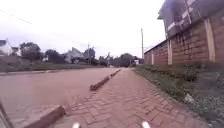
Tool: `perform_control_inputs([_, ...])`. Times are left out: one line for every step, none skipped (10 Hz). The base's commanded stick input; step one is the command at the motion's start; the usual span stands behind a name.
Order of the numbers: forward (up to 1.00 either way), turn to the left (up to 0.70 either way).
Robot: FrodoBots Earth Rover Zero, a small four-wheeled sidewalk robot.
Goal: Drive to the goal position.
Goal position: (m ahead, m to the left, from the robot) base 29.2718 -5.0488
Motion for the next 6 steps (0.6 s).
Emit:
perform_control_inputs([0.5, -0.5])
perform_control_inputs([0.5, -0.5])
perform_control_inputs([0.5, 0.07])
perform_control_inputs([0.5, 0.01])
perform_control_inputs([0.5, 0.0])
perform_control_inputs([0.5, 0.08])
